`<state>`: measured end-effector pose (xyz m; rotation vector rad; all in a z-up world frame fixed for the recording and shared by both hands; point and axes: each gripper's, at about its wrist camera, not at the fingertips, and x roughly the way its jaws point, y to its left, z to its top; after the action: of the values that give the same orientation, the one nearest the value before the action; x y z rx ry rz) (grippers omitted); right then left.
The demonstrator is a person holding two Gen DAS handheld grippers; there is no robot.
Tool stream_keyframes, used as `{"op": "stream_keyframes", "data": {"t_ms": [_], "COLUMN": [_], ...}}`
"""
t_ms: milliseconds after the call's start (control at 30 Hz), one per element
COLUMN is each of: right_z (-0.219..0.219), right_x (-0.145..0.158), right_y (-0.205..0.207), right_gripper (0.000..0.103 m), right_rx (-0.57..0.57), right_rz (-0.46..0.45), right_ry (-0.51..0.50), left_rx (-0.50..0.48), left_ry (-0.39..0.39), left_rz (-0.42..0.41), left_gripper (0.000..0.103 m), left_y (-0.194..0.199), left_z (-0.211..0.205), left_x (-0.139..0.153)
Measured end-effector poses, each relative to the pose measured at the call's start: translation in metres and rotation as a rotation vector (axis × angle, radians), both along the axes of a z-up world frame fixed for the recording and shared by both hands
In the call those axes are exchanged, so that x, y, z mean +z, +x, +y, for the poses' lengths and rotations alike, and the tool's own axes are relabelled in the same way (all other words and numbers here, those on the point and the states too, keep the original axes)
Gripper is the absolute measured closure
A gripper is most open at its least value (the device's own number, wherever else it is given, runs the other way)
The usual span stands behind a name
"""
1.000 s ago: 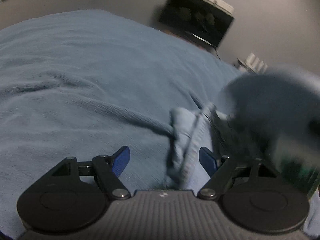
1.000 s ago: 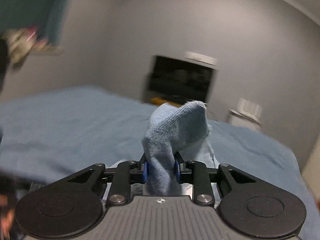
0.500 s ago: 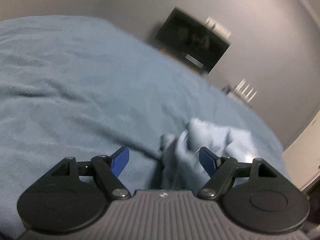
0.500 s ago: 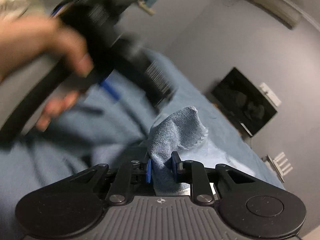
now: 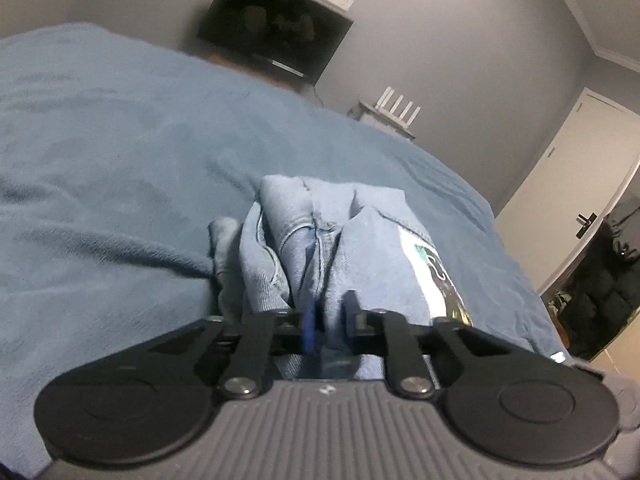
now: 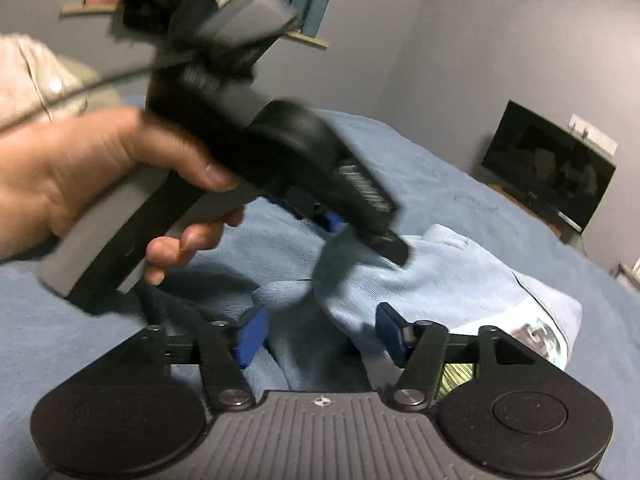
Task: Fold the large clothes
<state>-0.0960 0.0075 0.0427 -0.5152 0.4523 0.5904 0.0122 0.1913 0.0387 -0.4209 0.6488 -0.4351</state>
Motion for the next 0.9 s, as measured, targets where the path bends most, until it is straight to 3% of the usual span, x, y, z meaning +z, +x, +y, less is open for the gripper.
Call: {"op": "stream_keyframes", "data": {"t_ms": [100, 267, 367, 433, 533, 667, 733, 800, 900], "right_z": [-0.034, -0.093, -0.119, -0.142, -0.142, -0.115, -0.094, -0.087, -0.093], "right_x": [0.023, 0.056, 0.059, 0.053, 0.033, 0.005, -0.007, -0.004, 0.015], "right_y": [0.001, 0.068, 0.12, 0.141, 0.156, 0.172, 0.183, 0.187, 0.171], "right_gripper": [0.034, 0.038, 0.047, 0.063, 0.07, 0.069, 0.07, 0.07, 0.066], "right_rx": [-0.058, -0.296, -0.485, -0.564, -0.543, -0.461, -0.411, -0.406, -0.394], "right_rz": [0.03, 0.079, 0.111, 0.178, 0.267, 0.312, 0.378, 0.398, 0.35], "right_ry": [0.112, 0.271, 0.359, 0.451, 0.435, 0.374, 0.335, 0.29, 0.306], "left_rx": [-0.023, -0.06, -0.075, -0.086, -0.09, -0.084, -0.07, -0.07, -0.083], "left_ry": [0.025, 0.036, 0.019, 0.016, 0.005, 0.031, 0.09, 0.09, 0.048], "left_rz": [0.027, 0.057, 0.078, 0.081, 0.096, 0.126, 0.147, 0.149, 0.144], "left_gripper": [0.098, 0.099, 0.099, 0.099, 0.099, 0.098, 0.098, 0.098, 0.098], "left_y": [0.0, -0.009, -0.011, -0.011, -0.01, -0.006, -0.002, 0.0, 0.001], "left_z": [0.004, -0.005, -0.003, -0.001, 0.003, 0.005, 0.001, 0.0, 0.002], "left_x": [-0.002, -0.002, -0.005, -0.008, -0.012, -0.018, -0.022, -0.024, -0.022]}}
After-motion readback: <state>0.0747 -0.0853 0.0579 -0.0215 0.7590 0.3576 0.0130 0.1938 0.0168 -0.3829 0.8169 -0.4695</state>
